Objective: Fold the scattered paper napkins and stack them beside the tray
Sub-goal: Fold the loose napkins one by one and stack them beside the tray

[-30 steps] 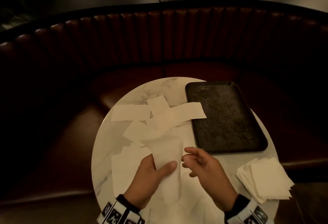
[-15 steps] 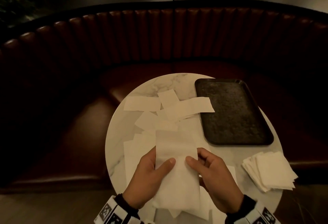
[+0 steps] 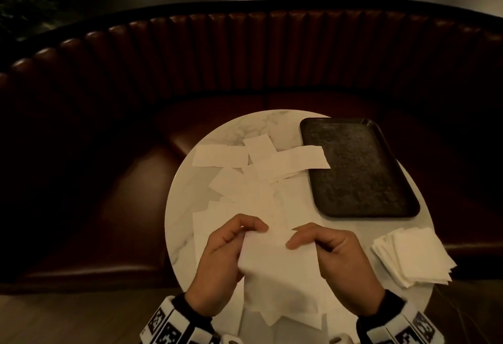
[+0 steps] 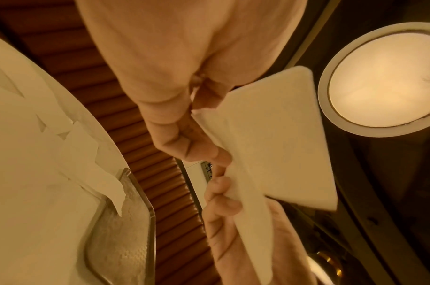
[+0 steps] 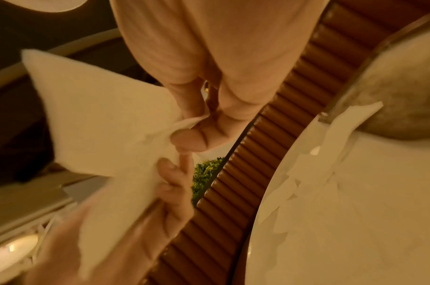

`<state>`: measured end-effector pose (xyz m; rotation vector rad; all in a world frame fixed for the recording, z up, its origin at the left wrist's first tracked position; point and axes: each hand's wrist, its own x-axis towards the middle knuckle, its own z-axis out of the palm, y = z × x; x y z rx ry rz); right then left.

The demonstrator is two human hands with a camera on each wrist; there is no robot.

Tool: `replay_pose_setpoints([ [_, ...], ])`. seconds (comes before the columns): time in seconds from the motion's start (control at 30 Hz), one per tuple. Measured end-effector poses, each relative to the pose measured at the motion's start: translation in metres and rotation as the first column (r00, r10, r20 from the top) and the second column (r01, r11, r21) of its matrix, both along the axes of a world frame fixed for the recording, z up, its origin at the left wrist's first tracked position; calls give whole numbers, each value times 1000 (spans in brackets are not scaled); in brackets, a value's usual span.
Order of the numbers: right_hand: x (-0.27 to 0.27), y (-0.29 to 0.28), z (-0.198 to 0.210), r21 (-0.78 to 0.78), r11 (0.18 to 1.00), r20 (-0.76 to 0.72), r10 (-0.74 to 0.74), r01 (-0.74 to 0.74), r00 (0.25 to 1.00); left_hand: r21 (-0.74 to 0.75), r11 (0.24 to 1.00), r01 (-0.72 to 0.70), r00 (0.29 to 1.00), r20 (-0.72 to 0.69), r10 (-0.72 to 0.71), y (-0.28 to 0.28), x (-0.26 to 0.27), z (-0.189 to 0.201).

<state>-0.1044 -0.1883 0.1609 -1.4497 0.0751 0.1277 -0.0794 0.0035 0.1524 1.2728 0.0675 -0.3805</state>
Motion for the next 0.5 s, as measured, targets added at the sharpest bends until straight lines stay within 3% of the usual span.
replay_pose_setpoints([
  [0.1, 2, -5, -2, -64, 998, 73, 9, -4, 997, -134, 991, 11, 986, -165, -33, 1, 2, 6],
  [0.17, 3, -9, -6, -64, 998, 90, 13, -7, 996, -89, 994, 68, 980, -181, -83, -1, 4, 9],
  [0.33, 2, -16, -9, -111, 993, 51, 50, -44, 997, 249, 958, 145, 982, 78, -169, -14, 0, 1],
  [0.5, 8, -32, 2, 19, 993, -62, 121, -120, 991, 365, 926, 99, 954, 228, -192, -21, -2, 0],
])
